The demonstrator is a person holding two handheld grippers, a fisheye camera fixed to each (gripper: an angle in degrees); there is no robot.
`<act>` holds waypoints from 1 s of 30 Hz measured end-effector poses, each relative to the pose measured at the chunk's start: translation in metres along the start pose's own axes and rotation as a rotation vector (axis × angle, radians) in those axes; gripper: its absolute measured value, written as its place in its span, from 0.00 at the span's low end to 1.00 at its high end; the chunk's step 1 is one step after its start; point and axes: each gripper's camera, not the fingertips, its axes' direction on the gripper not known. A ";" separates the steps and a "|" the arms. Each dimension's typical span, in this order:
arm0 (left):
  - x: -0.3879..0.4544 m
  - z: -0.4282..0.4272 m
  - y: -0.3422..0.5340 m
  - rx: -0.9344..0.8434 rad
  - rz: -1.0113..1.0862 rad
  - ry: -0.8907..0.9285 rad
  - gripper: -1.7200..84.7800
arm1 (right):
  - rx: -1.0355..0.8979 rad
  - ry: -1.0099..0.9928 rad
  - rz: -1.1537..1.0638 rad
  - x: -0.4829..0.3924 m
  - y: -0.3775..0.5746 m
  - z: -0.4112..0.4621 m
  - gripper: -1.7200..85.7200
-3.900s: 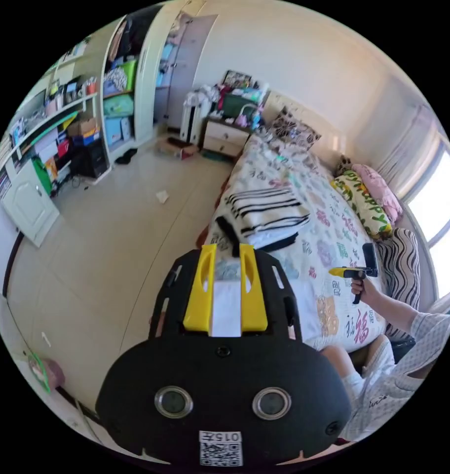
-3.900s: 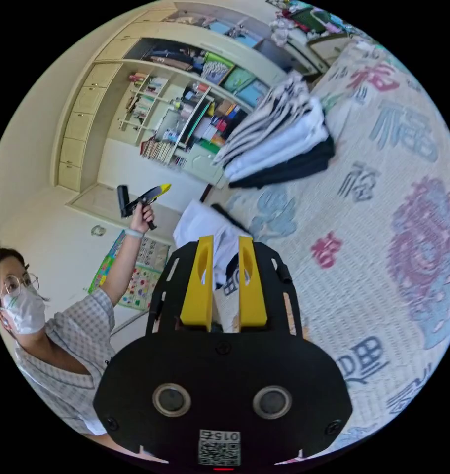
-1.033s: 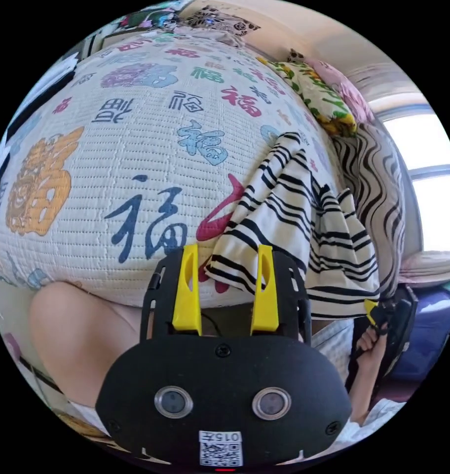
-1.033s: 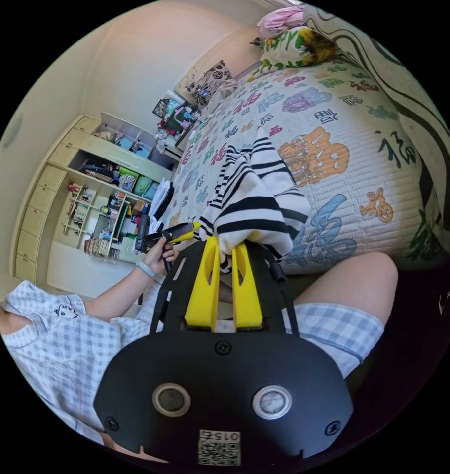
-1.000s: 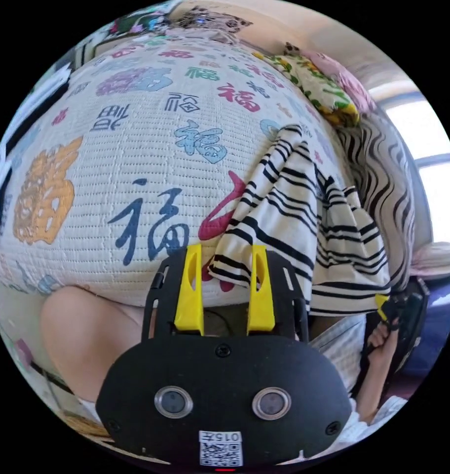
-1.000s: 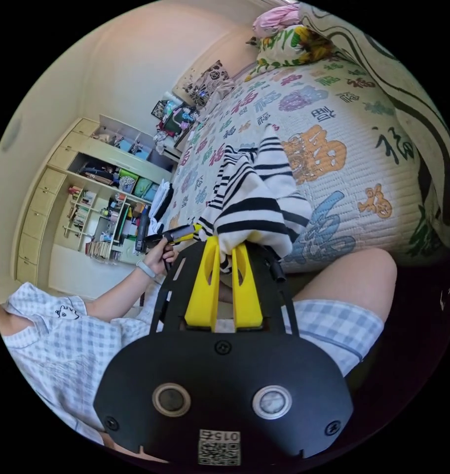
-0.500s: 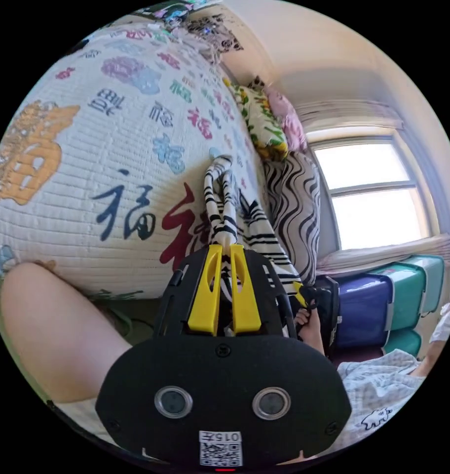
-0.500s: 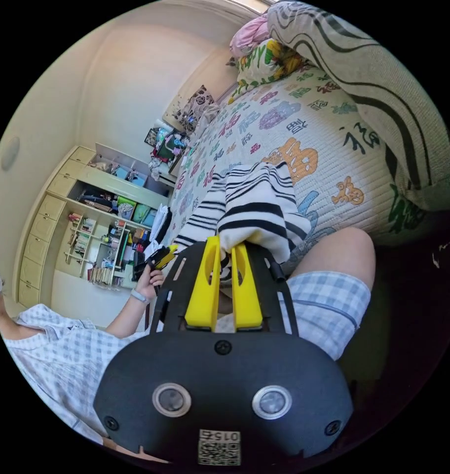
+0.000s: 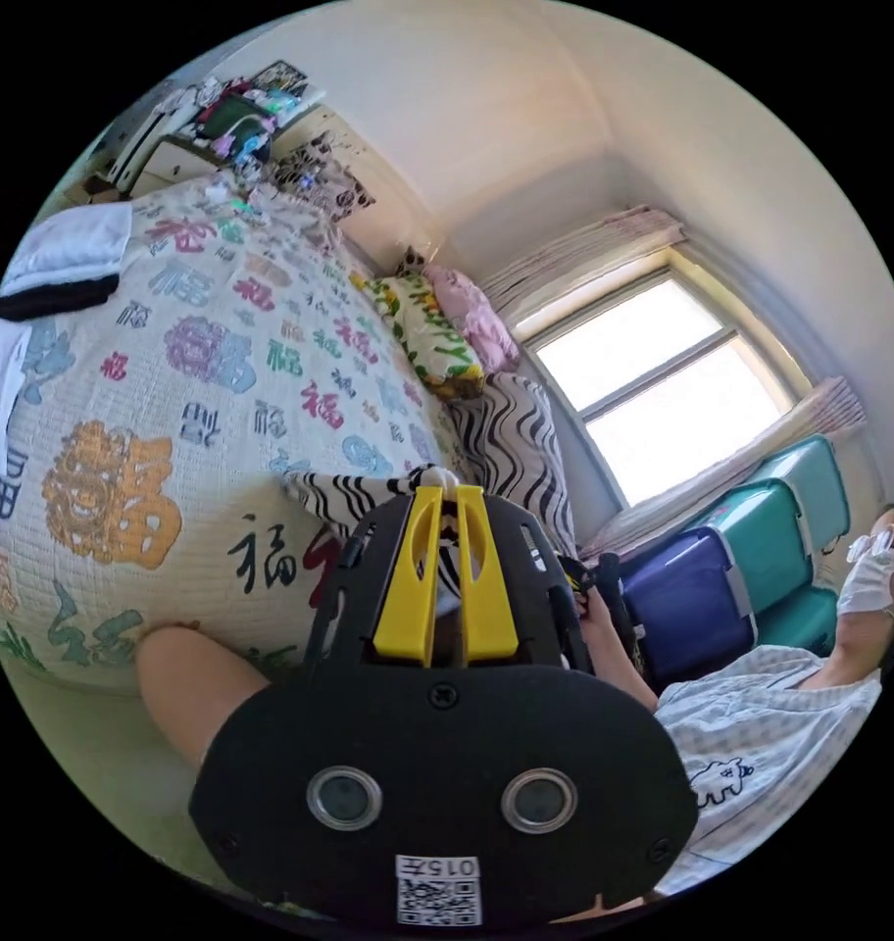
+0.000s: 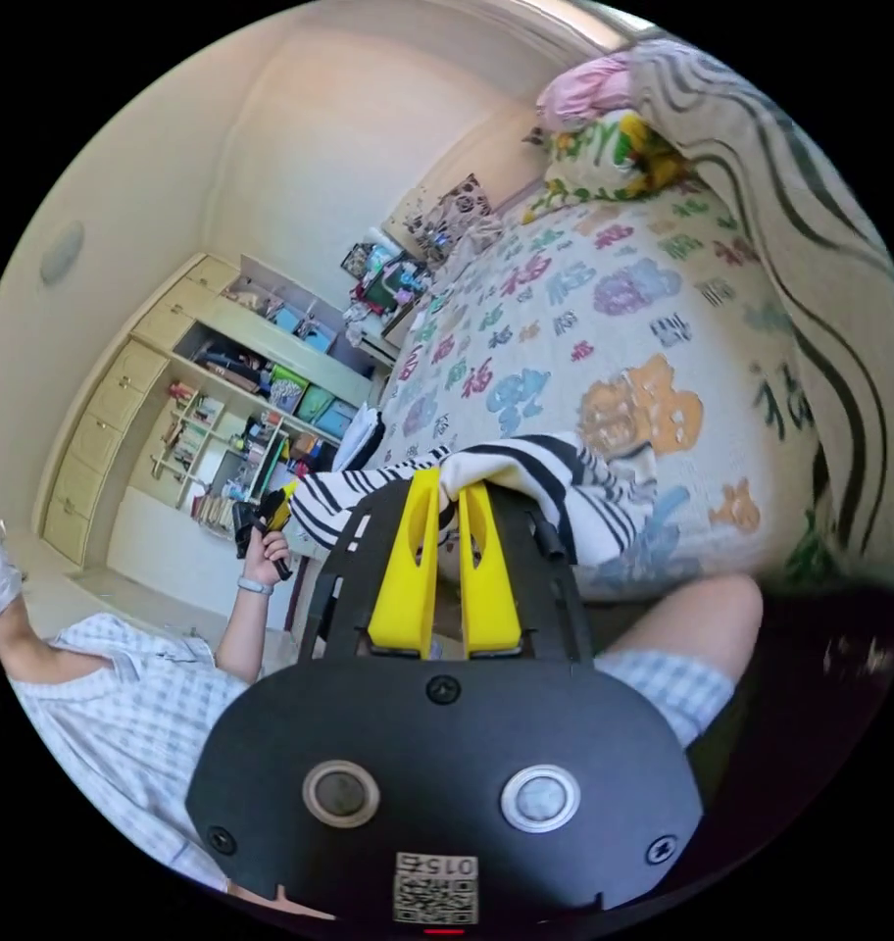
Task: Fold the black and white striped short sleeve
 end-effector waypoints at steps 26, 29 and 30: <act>0.007 0.203 0.047 -0.415 0.167 0.065 0.12 | -0.431 -0.064 -0.391 -0.043 -0.096 0.149 0.11; -0.059 0.163 0.005 -0.293 0.071 -0.219 0.14 | -0.501 -0.088 -0.529 -0.079 -0.053 0.197 0.12; -0.088 0.152 -0.011 -0.261 0.018 -0.307 0.14 | -0.538 -0.072 -0.575 -0.091 -0.039 0.218 0.13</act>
